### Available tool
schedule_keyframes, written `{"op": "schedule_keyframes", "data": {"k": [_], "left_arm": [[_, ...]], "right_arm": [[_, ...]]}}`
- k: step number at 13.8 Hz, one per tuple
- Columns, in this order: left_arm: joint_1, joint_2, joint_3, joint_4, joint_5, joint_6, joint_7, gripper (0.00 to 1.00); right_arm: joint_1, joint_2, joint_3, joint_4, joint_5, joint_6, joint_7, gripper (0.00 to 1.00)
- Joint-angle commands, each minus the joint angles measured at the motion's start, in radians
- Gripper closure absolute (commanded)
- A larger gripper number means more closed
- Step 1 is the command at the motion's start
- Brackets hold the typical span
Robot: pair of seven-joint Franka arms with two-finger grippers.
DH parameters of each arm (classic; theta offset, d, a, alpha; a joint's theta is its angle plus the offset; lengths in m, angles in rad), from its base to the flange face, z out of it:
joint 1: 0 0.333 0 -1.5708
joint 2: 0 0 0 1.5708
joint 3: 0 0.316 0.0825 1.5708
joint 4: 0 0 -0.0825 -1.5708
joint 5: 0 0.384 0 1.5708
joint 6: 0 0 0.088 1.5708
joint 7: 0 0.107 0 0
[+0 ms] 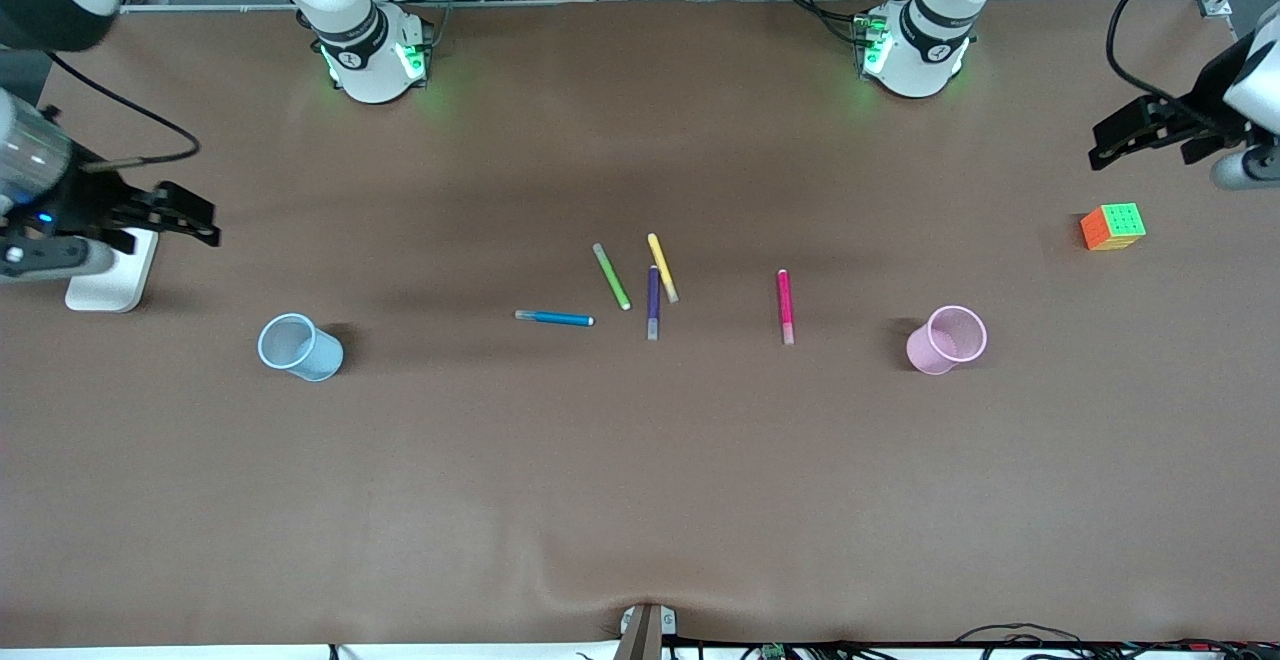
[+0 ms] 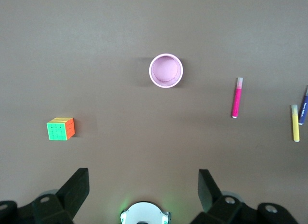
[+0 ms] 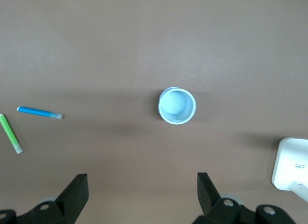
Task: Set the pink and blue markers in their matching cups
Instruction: 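Move the right gripper to the blue marker while the left gripper reaches the pink marker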
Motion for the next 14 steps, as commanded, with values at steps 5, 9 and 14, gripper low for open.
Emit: {"op": "schedule_keyframes", "data": {"k": [5, 9, 14], "left_arm": [[-0.015, 0.052, -0.117, -0.053, 0.009, 0.077, -0.076, 0.00], [-0.035, 0.132, -0.144, -0.055, -0.001, 0.082, -0.151, 0.00], [-0.067, 0.290, -0.151, -0.044, -0.046, 0.072, -0.176, 0.00]], "right_arm": [[0.023, 0.072, 0.096, -0.079, -0.002, 0.153, 0.001, 0.00], [0.020, 0.103, 0.197, -0.162, -0.002, 0.257, -0.012, 0.00], [0.022, 0.224, 0.338, -0.162, -0.019, 0.385, -0.091, 0.00]]}}
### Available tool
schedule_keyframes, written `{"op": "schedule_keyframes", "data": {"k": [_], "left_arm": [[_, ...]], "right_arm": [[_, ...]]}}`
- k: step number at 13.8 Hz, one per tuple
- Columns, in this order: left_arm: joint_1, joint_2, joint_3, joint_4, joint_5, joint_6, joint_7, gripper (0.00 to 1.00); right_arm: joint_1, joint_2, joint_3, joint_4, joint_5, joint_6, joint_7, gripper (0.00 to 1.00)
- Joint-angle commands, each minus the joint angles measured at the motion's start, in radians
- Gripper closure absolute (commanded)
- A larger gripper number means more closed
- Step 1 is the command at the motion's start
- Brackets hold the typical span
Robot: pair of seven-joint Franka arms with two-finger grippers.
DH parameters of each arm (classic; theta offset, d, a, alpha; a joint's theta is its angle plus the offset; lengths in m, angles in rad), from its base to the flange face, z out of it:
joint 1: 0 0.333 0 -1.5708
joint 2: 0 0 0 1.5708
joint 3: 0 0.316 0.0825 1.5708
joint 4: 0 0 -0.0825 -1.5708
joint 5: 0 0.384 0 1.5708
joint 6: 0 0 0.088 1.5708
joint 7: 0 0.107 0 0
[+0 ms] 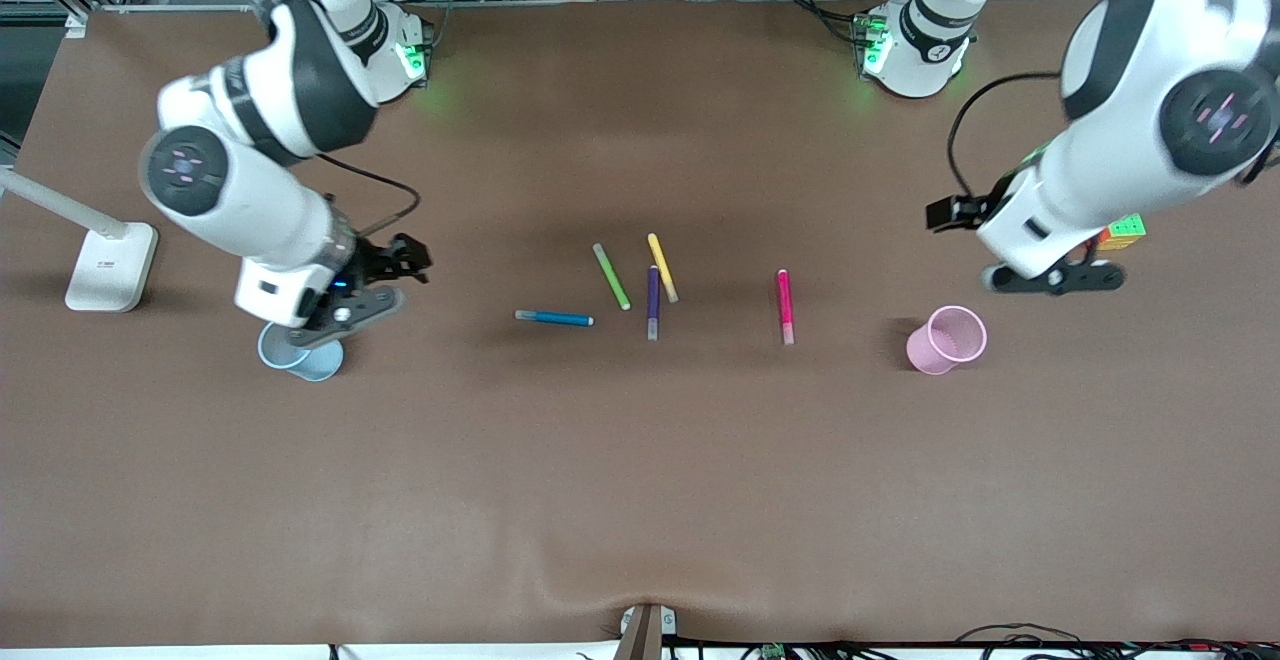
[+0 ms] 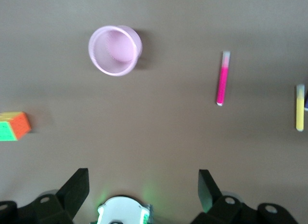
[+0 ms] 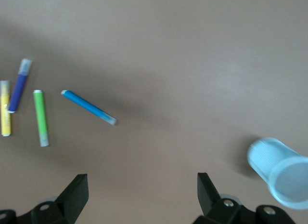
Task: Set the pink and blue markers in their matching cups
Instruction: 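Move the right gripper to the blue marker while the left gripper reaches the pink marker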
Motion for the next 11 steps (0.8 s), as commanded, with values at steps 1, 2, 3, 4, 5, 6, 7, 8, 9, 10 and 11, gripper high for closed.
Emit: {"op": "schedule_keyframes", "data": {"k": [1, 2, 3, 4, 5, 6, 7, 8, 9, 10, 11], "left_arm": [[-0.029, 0.088, -0.002, 0.025, -0.025, -0.001, -0.025, 0.00], [-0.034, 0.113, -0.002, 0.029, -0.025, -0.001, -0.025, 0.00], [-0.031, 0.134, -0.002, 0.031, -0.029, -0.001, -0.024, 0.00], [-0.026, 0.162, -0.002, 0.046, -0.038, 0.000, -0.024, 0.00], [-0.026, 0.188, -0.002, 0.064, -0.043, 0.000, -0.024, 0.00], [-0.034, 0.220, -0.002, 0.078, -0.040, -0.001, -0.028, 0.00], [-0.041, 0.243, -0.001, 0.078, -0.035, 0.000, -0.039, 0.00], [-0.046, 0.263, 0.001, 0.081, -0.037, 0.002, -0.047, 0.00], [-0.040, 0.280, 0.002, 0.084, -0.038, 0.002, -0.053, 0.00], [-0.046, 0.303, 0.004, 0.109, -0.038, 0.002, -0.068, 0.00], [-0.052, 0.335, 0.002, 0.139, -0.035, 0.002, -0.106, 0.00]], "right_arm": [[-0.013, 0.067, 0.076, 0.006, -0.029, 0.066, -0.065, 0.00], [-0.010, 0.088, 0.092, 0.003, -0.055, 0.101, -0.091, 0.00], [-0.010, 0.108, 0.108, -0.012, -0.091, 0.153, -0.105, 0.00], [-0.010, 0.121, 0.127, -0.044, -0.134, 0.222, -0.108, 0.00], [-0.009, 0.134, 0.136, -0.078, -0.182, 0.299, -0.108, 0.00], [-0.004, 0.156, 0.144, -0.104, -0.237, 0.369, -0.108, 0.00], [0.005, 0.183, 0.147, -0.125, -0.297, 0.432, -0.108, 0.00], [0.010, 0.215, 0.147, -0.142, -0.338, 0.494, -0.107, 0.00], [0.011, 0.246, 0.147, -0.161, -0.354, 0.555, -0.104, 0.00], [0.013, 0.274, 0.147, -0.176, -0.356, 0.610, -0.099, 0.00], [0.016, 0.304, 0.147, -0.191, -0.356, 0.662, -0.096, 0.00]]}}
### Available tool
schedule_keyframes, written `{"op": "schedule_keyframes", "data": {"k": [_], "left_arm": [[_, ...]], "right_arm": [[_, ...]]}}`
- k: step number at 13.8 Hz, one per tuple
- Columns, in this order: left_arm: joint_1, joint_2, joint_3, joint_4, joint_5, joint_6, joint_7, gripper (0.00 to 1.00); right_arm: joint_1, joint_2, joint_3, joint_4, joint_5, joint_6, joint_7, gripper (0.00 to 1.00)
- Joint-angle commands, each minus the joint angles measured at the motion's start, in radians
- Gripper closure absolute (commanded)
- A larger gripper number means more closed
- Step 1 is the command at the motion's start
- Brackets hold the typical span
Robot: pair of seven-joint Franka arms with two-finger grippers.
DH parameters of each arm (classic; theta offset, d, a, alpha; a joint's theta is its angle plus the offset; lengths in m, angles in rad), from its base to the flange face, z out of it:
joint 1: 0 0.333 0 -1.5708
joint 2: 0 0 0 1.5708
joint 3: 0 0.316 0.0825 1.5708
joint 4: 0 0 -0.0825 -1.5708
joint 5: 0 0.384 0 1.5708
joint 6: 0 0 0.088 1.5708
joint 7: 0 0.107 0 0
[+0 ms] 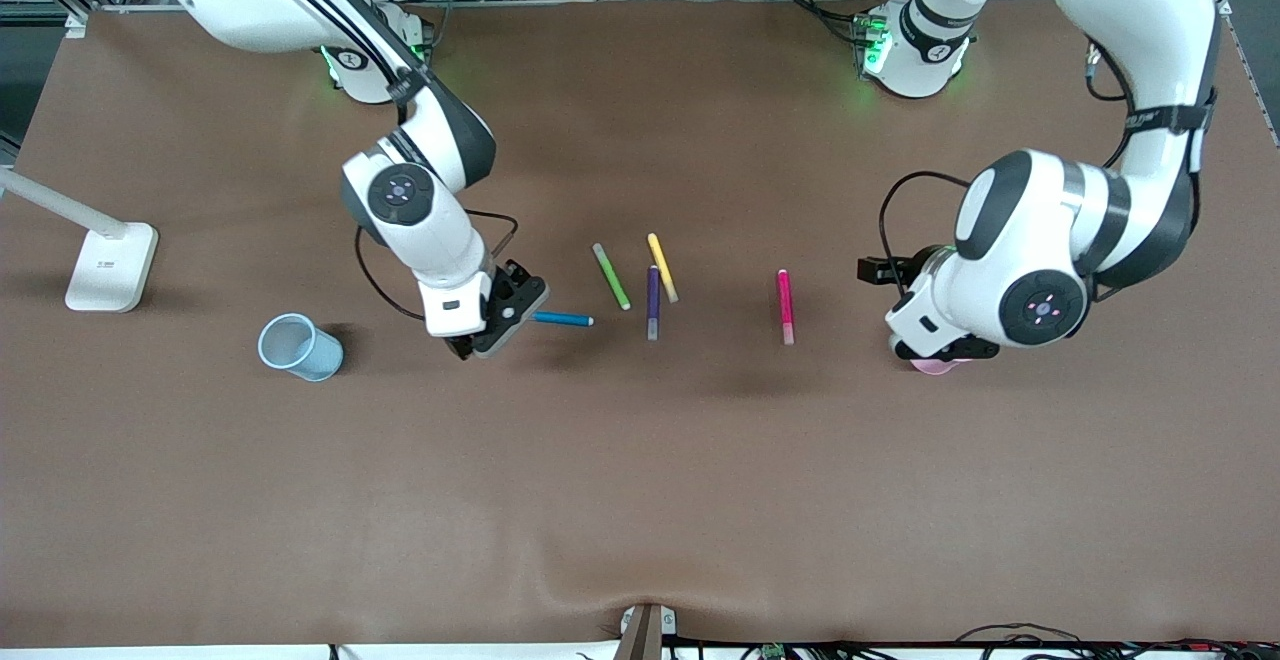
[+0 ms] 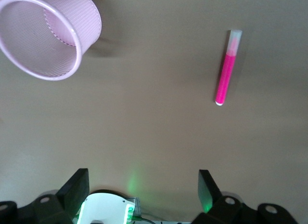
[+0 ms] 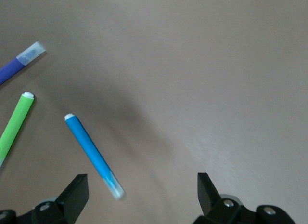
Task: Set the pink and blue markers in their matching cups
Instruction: 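Move the right gripper to the blue marker while the left gripper reaches the pink marker, then close the right gripper on the blue marker while the left gripper grasps the pink marker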
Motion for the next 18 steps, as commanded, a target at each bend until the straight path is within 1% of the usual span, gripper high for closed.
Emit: {"op": "schedule_keyframes", "data": {"k": [1, 3, 5, 6, 7, 8, 12, 13, 14, 16, 18], "left_arm": [[-0.036, 0.088, 0.005, 0.107, -0.007, -0.014, -0.094, 0.00], [-0.068, 0.149, 0.008, 0.169, -0.006, -0.014, -0.099, 0.00], [-0.081, 0.175, 0.005, 0.171, -0.006, -0.001, -0.100, 0.00], [-0.090, 0.183, 0.006, 0.169, -0.004, 0.009, -0.102, 0.00], [-0.097, 0.195, 0.006, 0.167, -0.006, 0.020, -0.109, 0.00], [-0.105, 0.202, 0.003, 0.164, -0.010, 0.037, -0.111, 0.00], [-0.127, 0.231, 0.002, 0.157, -0.021, 0.121, -0.154, 0.00], [-0.136, 0.246, 0.002, 0.155, -0.021, 0.143, -0.167, 0.00], [-0.140, 0.258, 0.000, 0.157, -0.027, 0.158, -0.186, 0.00], [-0.142, 0.297, 0.002, 0.157, -0.067, 0.171, -0.209, 0.00], [-0.140, 0.326, 0.000, 0.158, -0.075, 0.178, -0.198, 0.00]], "right_arm": [[0.004, 0.068, 0.010, -0.032, -0.030, 0.122, 0.000, 0.00], [0.011, 0.088, 0.009, -0.048, -0.033, 0.159, 0.004, 0.00], [0.030, 0.094, 0.009, -0.054, -0.038, 0.173, 0.023, 0.00], [0.036, 0.101, 0.007, -0.060, -0.053, 0.185, 0.050, 0.00], [0.037, 0.114, 0.006, -0.060, -0.091, 0.198, 0.093, 0.00], [0.037, 0.130, 0.006, -0.060, -0.152, 0.204, 0.169, 0.00], [0.030, 0.177, 0.007, -0.055, -0.528, 0.202, 0.496, 0.00], [0.027, 0.186, 0.007, -0.052, -0.587, 0.202, 0.544, 0.00], [0.025, 0.188, 0.007, -0.052, -0.608, 0.201, 0.554, 0.00], [0.024, 0.190, 0.007, -0.052, -0.609, 0.198, 0.554, 0.00], [0.022, 0.190, 0.007, -0.052, -0.609, 0.198, 0.557, 0.00]]}}
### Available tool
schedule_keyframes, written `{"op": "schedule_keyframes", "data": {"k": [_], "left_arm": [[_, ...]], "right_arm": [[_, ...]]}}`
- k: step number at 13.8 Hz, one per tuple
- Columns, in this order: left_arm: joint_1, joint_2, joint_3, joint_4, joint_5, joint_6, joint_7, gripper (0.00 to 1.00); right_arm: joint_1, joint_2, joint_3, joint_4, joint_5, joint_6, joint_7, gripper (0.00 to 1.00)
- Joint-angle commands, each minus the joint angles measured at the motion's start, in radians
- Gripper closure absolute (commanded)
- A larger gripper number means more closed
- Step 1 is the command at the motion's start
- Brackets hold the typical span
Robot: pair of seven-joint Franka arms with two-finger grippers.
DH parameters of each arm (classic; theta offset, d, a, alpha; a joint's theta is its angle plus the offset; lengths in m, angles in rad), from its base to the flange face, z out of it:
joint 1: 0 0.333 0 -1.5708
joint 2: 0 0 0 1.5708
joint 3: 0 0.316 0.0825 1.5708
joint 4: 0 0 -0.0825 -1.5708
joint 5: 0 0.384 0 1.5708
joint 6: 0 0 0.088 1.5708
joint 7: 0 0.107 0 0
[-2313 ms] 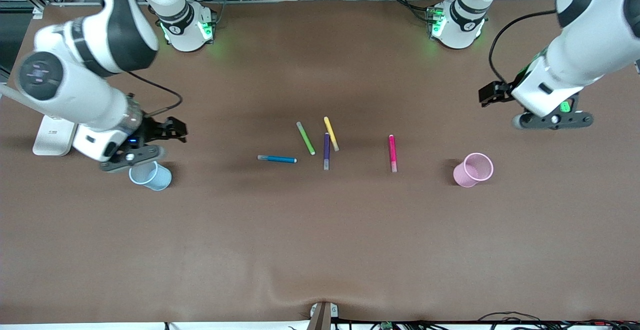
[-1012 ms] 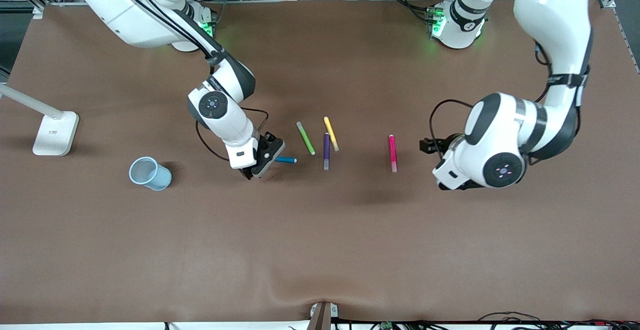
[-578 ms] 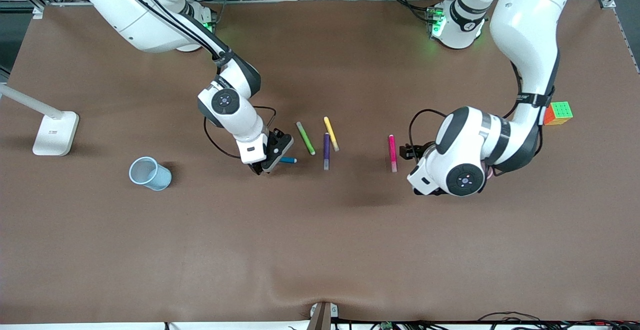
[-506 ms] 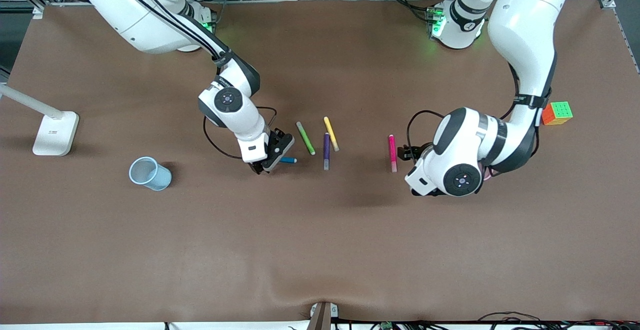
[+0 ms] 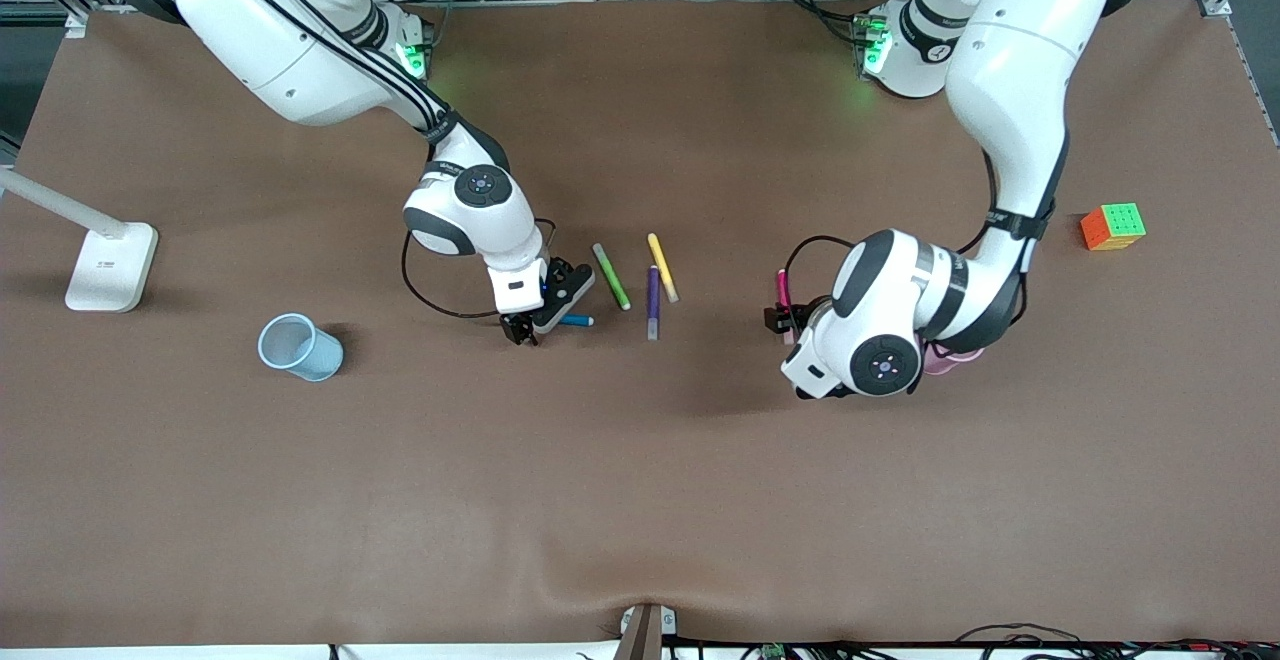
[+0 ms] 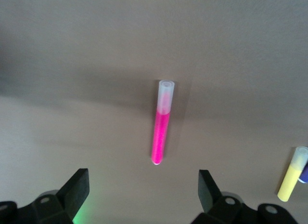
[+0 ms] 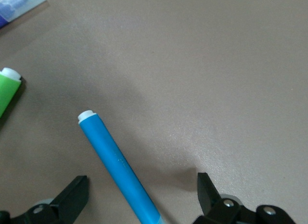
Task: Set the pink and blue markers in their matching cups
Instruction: 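Close the right gripper on the blue marker while the left gripper grasps the pink marker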
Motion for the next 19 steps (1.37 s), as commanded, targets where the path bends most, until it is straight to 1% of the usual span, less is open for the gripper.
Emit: {"op": "schedule_keyframes", "data": {"k": [1, 2, 3, 5, 7, 8, 11, 12, 13, 15, 18, 19], "left_arm": [[-0.005, 0.039, 0.002, 0.022, -0.029, 0.022, -0.007, 0.00], [-0.009, 0.042, 0.002, 0.022, -0.029, 0.025, -0.003, 0.00], [-0.008, 0.047, 0.002, 0.022, -0.038, 0.031, -0.001, 0.00], [-0.009, 0.056, 0.004, 0.019, -0.052, 0.042, -0.001, 0.00], [-0.008, 0.076, 0.004, 0.019, -0.043, 0.045, 0.002, 0.00], [-0.008, 0.080, 0.004, 0.019, -0.041, 0.049, 0.004, 0.00], [-0.005, 0.093, 0.004, 0.019, -0.050, 0.051, 0.005, 0.00], [-0.003, 0.096, 0.004, 0.021, -0.055, 0.051, 0.005, 0.01], [0.003, 0.099, 0.002, 0.021, -0.059, 0.052, 0.005, 0.06], [-0.002, 0.111, 0.004, 0.019, -0.056, 0.051, 0.005, 0.10], [-0.002, 0.123, 0.004, 0.021, -0.053, 0.052, 0.005, 0.21], [-0.002, 0.129, 0.005, 0.021, -0.043, 0.052, 0.007, 0.28]], "right_arm": [[-0.016, 0.009, 0.007, 0.005, -0.037, -0.002, 0.032, 0.00], [-0.016, 0.009, 0.007, 0.007, -0.038, -0.002, 0.032, 0.08], [-0.016, 0.009, 0.007, 0.007, -0.038, -0.002, 0.032, 0.27], [-0.017, 0.009, 0.007, 0.013, -0.038, -0.002, 0.020, 0.59], [-0.016, 0.009, 0.007, 0.019, -0.038, -0.002, 0.021, 0.98], [-0.017, 0.009, 0.007, 0.019, -0.037, -0.003, 0.022, 1.00], [-0.020, 0.009, 0.010, 0.053, -0.037, -0.025, -0.018, 1.00], [-0.020, 0.009, 0.013, 0.063, -0.029, -0.046, -0.037, 1.00], [-0.020, 0.007, 0.024, 0.074, -0.026, -0.084, -0.041, 1.00], [-0.075, 0.006, 0.109, 0.103, -0.026, -0.197, -0.067, 1.00], [-0.207, 0.003, 0.264, 0.130, -0.021, -0.374, -0.150, 1.00], [-0.238, -0.001, 0.300, 0.139, -0.021, -0.434, -0.176, 1.00]]}}
